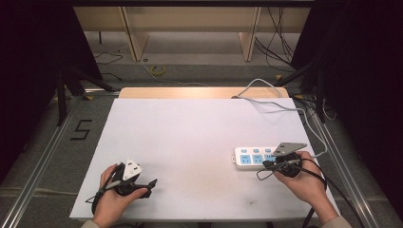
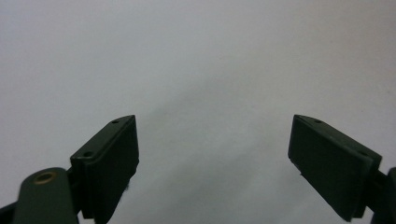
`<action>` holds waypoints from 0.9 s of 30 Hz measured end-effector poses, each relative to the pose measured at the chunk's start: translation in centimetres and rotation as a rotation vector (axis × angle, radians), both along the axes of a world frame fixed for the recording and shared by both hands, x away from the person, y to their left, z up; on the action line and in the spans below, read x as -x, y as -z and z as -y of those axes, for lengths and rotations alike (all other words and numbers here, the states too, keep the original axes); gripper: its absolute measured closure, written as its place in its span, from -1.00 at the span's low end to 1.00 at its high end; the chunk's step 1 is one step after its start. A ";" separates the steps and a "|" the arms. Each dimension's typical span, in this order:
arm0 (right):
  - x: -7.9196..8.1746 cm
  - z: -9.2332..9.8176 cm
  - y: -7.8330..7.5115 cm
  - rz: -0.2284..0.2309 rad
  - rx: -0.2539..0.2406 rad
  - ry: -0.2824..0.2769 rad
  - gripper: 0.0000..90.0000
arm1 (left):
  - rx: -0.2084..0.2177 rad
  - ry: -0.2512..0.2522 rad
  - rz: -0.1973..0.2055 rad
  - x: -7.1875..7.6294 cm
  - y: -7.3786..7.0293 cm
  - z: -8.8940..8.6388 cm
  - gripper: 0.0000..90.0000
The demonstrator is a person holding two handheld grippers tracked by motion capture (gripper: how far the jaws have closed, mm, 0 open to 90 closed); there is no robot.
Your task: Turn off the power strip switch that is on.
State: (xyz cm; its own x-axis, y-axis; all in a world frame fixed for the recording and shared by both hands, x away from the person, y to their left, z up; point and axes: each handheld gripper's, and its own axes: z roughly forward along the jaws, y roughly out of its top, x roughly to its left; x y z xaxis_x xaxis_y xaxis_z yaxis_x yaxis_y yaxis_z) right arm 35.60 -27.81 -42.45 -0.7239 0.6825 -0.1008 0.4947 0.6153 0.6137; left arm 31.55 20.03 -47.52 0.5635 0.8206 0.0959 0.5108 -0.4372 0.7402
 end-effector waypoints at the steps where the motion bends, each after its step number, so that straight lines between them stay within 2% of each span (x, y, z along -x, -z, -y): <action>1: 0.0 0.0 0.0 0.000 0.000 0.000 1.00 | 0.001 0.000 0.000 0.0 0.0 0.0 -0.65; 27: -1.2 -1.2 -0.4 -0.007 0.033 0.002 1.00 | -0.006 0.012 0.000 0.0 0.1 0.2 -0.64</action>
